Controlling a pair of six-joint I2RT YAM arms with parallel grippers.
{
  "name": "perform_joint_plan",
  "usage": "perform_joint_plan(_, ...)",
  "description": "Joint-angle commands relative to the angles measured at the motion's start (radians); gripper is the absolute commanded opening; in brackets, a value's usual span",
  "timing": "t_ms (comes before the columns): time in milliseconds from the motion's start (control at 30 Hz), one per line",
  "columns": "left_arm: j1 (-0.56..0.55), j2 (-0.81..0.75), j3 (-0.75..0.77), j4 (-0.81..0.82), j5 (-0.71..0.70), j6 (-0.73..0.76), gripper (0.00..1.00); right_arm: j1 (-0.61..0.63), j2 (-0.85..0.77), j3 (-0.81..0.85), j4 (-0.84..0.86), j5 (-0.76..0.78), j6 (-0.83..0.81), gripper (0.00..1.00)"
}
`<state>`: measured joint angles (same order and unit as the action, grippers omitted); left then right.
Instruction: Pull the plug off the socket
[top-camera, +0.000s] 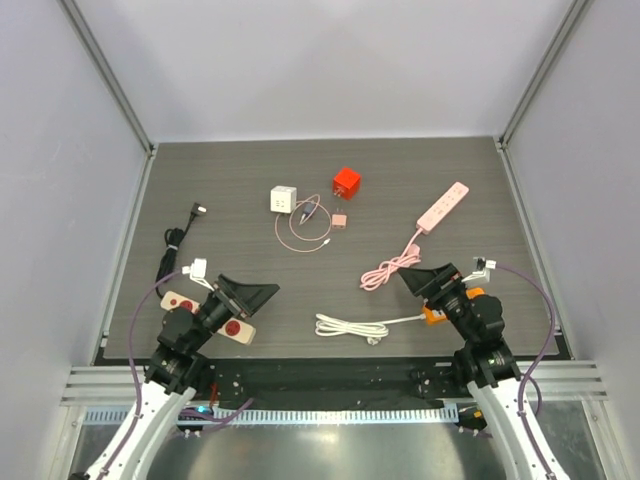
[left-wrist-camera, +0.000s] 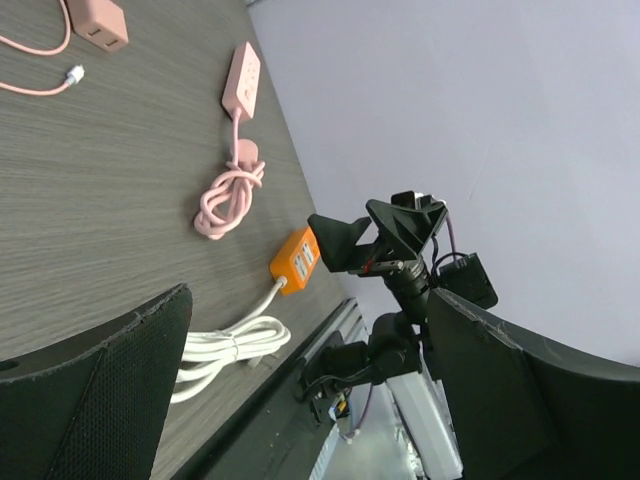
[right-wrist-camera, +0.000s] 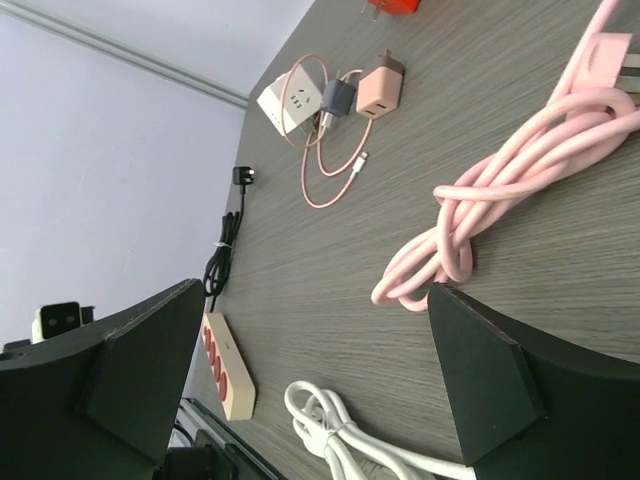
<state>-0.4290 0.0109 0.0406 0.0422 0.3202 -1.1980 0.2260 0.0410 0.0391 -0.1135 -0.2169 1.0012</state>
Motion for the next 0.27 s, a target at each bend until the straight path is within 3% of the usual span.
perform_joint_plan(0,0.003,-0.057,-0.097,-0.01,0.056,-0.017,1.0,0.003,-0.038,-0.153,-0.084,-0.045,0.025,1.0)
perform_joint_plan(233,0.003,-0.057,-0.1,0.008,0.04,-0.038,1.0,0.003,-0.038,-0.153,-0.038,-0.119,0.022,1.0)
